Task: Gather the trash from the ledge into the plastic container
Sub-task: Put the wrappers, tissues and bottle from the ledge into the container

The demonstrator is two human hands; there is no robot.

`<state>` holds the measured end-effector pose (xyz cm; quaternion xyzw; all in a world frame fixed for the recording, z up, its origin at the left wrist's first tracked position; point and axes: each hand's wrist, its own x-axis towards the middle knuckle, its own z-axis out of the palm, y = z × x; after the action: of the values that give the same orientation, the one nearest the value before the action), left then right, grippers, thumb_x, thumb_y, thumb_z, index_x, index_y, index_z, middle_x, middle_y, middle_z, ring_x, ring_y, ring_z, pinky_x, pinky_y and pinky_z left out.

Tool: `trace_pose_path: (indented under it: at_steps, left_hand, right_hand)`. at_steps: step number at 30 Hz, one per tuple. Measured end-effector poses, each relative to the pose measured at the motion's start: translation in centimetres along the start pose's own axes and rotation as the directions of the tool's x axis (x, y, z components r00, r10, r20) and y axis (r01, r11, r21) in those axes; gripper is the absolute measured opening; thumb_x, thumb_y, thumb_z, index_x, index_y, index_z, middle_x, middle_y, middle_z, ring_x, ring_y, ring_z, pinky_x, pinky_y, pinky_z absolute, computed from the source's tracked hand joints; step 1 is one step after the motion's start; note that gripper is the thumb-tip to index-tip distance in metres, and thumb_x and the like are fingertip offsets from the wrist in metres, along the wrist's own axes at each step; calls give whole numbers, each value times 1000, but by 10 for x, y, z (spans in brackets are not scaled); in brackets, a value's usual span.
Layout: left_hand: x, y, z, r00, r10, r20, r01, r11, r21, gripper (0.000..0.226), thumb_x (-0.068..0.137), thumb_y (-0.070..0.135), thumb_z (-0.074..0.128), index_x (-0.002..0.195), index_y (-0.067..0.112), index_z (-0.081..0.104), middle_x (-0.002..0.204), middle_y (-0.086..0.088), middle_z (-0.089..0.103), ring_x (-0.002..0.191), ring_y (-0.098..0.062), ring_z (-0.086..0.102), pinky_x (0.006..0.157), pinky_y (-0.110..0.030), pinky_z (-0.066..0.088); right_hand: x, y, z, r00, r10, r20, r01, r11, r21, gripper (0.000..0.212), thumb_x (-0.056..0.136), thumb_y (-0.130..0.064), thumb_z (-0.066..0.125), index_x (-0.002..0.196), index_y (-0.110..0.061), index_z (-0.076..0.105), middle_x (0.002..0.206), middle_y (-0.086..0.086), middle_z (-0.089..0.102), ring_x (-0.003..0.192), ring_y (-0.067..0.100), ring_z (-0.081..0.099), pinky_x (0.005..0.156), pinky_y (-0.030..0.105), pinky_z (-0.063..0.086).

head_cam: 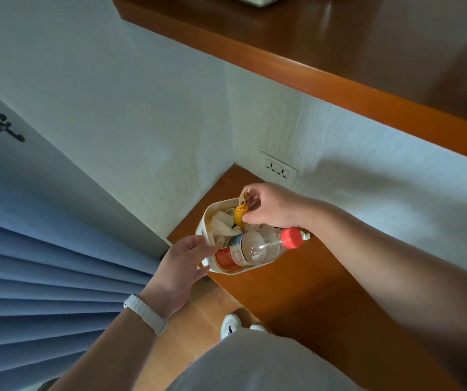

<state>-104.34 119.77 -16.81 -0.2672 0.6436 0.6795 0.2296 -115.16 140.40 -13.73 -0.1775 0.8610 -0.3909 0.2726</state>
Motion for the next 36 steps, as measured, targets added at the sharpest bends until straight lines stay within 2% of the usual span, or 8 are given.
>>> trace_pose_path:
  at_steps: [4,9,13,17,22,29,33,36]
  left_hand:
    - [1,0,0,1000,2,3,-2,1000,10,19,97,22,63,112,13,68,114,-7,76,119,-25,64,113,-54,40]
    - [4,1,0,1000,-2,-1,2,1000,9,16,97,20,62,109,11,68,114,-9,75,120,-25,63,113,-52,41]
    - [9,3,3,999,-29,-32,29,1000,-10,18,96,18,64,112,10,67,117,-10,73,120,-27,62,112,-51,44]
    - [10,6,10,999,-20,-39,20,1000,9,19,97,20,62,111,10,70,114,-8,76,115,-23,66,104,-43,50]
    - [8,10,15,1000,-1,-21,1,1000,-19,12,96,15,63,104,9,71,104,-8,79,108,-21,70,93,-38,53]
    - [4,10,10,1000,-9,-22,9,1000,27,14,97,17,63,109,13,67,116,-9,72,114,-23,66,90,-36,55]
    - [4,7,7,999,-25,-36,27,998,55,17,96,20,63,112,15,65,118,-8,71,117,-24,64,101,-43,53]
    - [3,5,6,998,-37,-51,39,999,37,16,97,19,62,111,13,65,117,-9,71,115,-23,64,98,-40,52]
  right_hand:
    - [-2,4,-3,999,-29,-32,29,999,13,12,83,-25,71,89,-18,63,90,-3,67,88,28,65,84,48,54]
    - [-9,-2,-14,996,-49,-80,56,995,78,16,85,-20,71,94,-9,64,92,10,69,88,31,66,84,50,55]
    - [-23,-21,-18,991,-133,-11,133,989,62,13,86,-13,70,97,-8,65,76,-3,67,61,5,58,61,22,49]
    - [-32,-38,-9,974,-201,100,211,972,-99,18,85,-18,71,100,-11,65,90,5,71,82,20,67,73,35,56]
    - [-36,-39,-5,963,-193,188,233,946,-226,19,85,-21,70,102,-22,63,101,-7,68,96,11,66,84,38,58]
    - [-46,-18,-35,992,-125,29,128,971,-202,19,89,-26,68,107,-26,62,108,-15,63,101,2,62,90,31,55]
    - [-50,16,-41,992,-34,-123,25,997,-80,10,93,-24,66,103,-22,65,101,-16,64,93,0,64,82,24,54]
    - [-43,64,-32,960,112,-255,-132,989,-63,9,96,-24,60,104,-21,64,99,-11,62,91,8,60,73,21,45]
